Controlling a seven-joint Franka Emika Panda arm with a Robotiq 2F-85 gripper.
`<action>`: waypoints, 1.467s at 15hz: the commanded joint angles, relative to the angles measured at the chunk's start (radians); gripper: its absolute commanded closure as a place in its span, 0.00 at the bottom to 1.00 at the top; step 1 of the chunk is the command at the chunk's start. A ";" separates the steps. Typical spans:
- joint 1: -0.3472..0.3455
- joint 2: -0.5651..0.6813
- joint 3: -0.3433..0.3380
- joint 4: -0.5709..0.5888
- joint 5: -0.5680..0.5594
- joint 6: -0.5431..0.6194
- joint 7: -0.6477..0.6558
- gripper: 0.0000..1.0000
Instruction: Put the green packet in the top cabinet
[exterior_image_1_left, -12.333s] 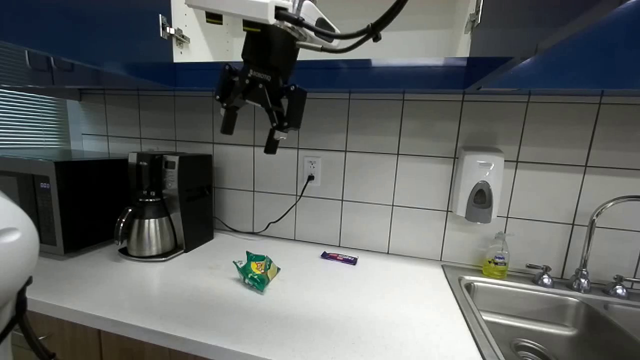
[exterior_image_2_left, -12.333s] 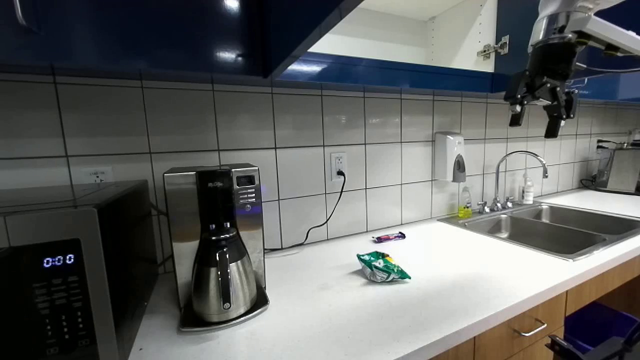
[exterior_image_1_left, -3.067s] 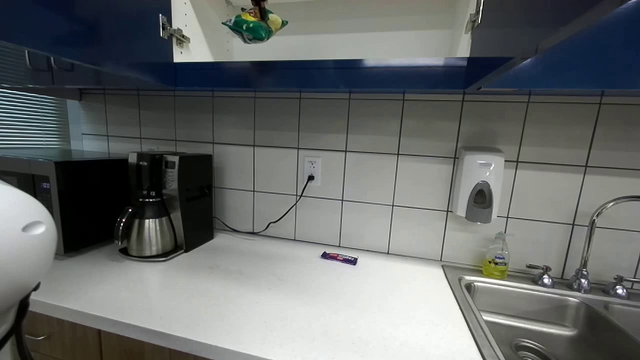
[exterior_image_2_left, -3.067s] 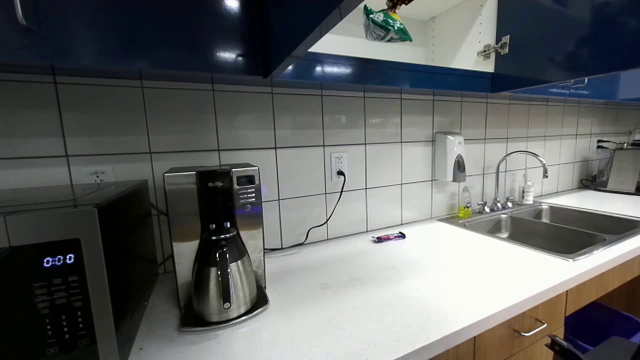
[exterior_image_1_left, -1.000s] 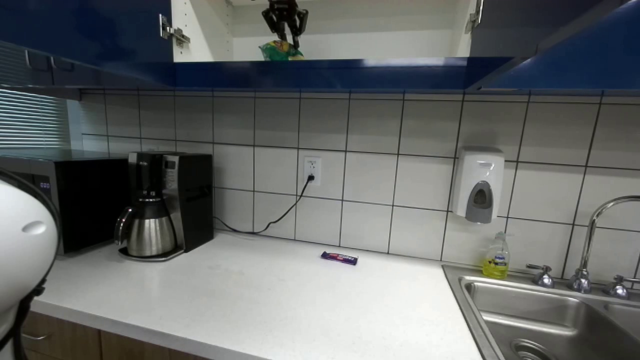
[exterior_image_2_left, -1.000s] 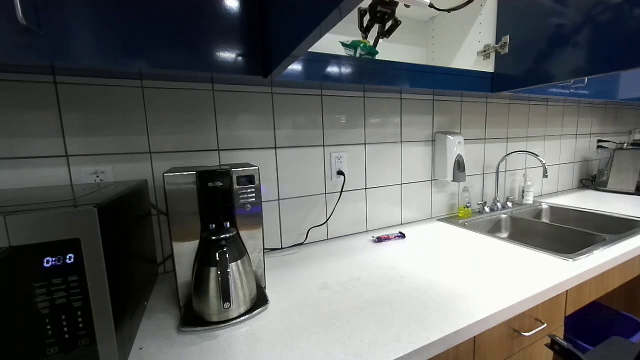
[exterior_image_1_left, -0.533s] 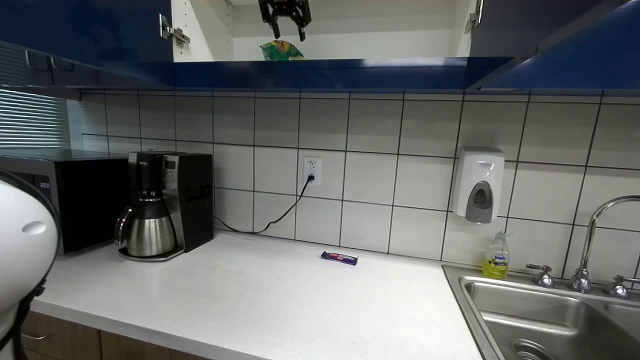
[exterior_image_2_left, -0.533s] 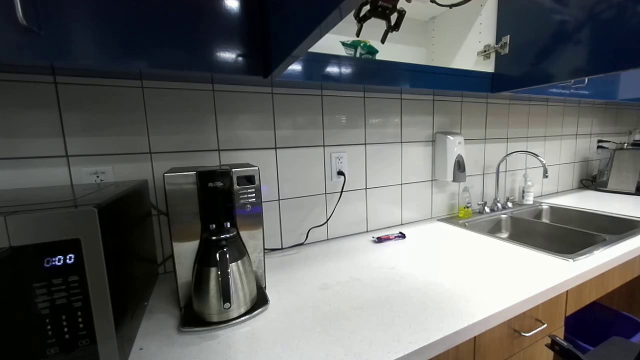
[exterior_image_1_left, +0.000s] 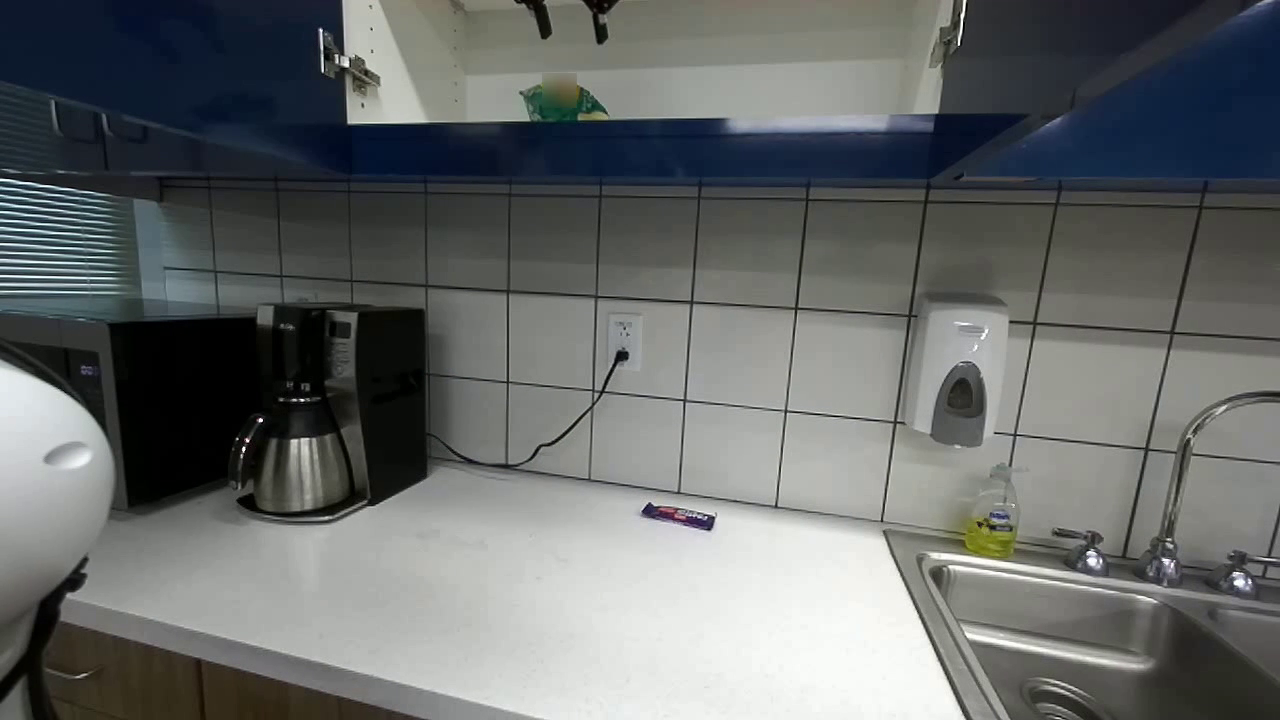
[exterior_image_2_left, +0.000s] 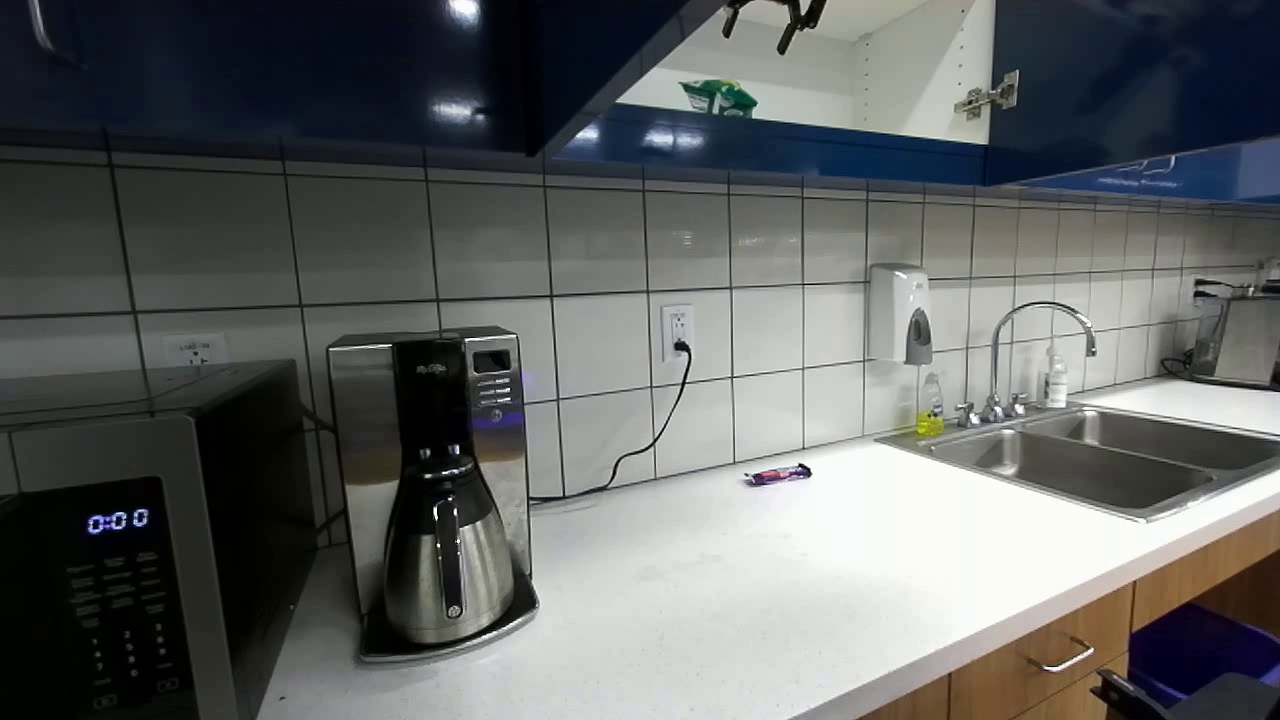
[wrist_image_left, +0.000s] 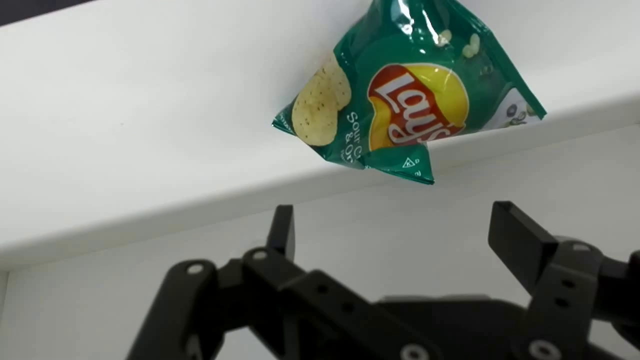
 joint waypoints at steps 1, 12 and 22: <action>-0.002 -0.131 -0.004 -0.140 0.019 -0.008 0.001 0.00; -0.020 -0.524 -0.010 -0.513 0.019 -0.291 -0.020 0.00; -0.050 -0.690 -0.042 -0.814 -0.007 -0.459 -0.075 0.00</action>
